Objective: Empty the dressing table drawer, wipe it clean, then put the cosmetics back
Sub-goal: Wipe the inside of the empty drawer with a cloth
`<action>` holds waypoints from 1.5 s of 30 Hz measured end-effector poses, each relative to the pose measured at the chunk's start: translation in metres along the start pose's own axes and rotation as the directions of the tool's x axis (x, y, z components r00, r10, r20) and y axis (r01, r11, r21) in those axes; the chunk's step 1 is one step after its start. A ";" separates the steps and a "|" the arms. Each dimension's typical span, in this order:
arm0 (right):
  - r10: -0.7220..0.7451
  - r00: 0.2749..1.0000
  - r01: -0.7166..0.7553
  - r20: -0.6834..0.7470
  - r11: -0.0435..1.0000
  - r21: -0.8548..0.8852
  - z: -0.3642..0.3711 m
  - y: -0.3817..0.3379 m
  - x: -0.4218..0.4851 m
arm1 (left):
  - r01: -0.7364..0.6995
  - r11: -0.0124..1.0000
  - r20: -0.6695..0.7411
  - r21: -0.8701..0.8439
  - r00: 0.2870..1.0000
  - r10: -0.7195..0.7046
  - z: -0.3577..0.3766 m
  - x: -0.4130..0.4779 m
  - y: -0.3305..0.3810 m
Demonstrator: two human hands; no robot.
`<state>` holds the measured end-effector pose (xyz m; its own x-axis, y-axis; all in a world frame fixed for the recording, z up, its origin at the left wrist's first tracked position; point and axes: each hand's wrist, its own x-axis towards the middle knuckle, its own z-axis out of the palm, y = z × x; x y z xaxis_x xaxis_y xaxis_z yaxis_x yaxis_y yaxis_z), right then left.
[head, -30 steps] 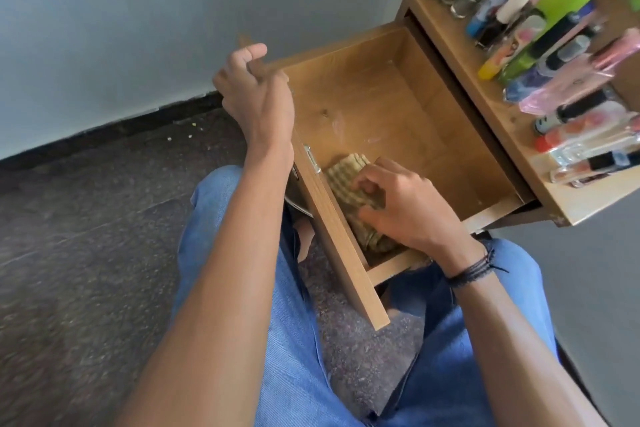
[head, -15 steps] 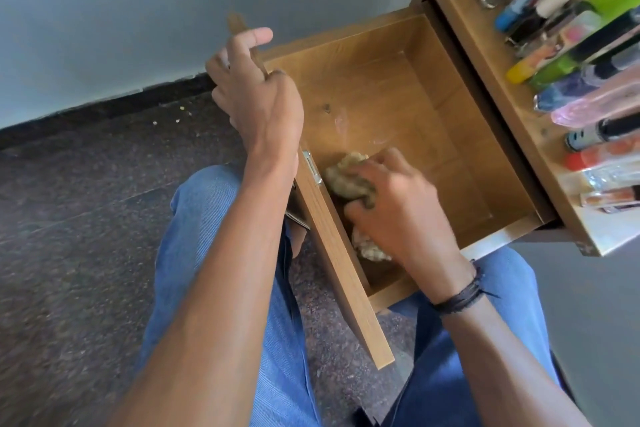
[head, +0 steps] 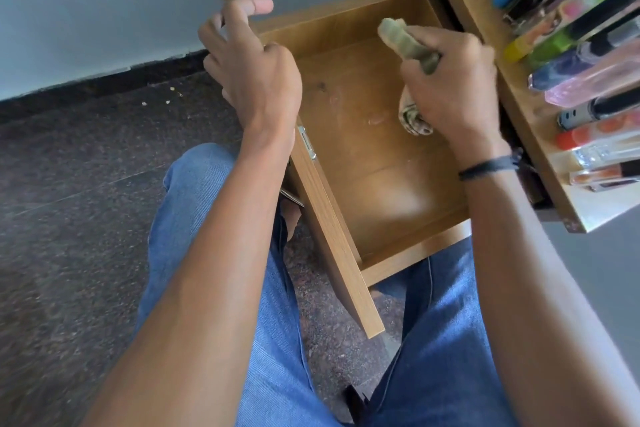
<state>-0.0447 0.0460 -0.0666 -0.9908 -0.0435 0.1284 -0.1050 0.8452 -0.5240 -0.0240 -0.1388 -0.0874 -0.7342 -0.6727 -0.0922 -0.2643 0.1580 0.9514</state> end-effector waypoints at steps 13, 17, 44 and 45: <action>-0.005 0.928 0.082 0.373 0.978 -0.192 0.059 0.027 0.026 | -0.009 0.996 -0.019 0.094 1.000 0.011 -0.002 -0.005 0.005; -0.065 0.938 0.166 0.342 0.947 -0.276 0.085 0.012 0.014 | -0.001 0.997 -0.010 0.076 1.000 0.002 -0.003 -0.005 0.004; -0.042 0.984 0.095 0.174 0.948 -0.304 0.079 0.035 0.023 | 0.007 1.000 -0.009 -0.030 1.000 -0.007 -0.003 -0.005 0.003; -0.093 0.978 0.142 0.184 0.951 -0.273 0.080 0.029 0.020 | 0.008 0.999 -0.010 -0.033 1.000 -0.009 -0.003 -0.004 0.004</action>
<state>-0.0745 0.0272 -0.1461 -0.9754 -0.2195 0.0196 -0.2173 0.9435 -0.2501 -0.0200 -0.1372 -0.0828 -0.7255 -0.6813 -0.0975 -0.2497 0.1285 0.9598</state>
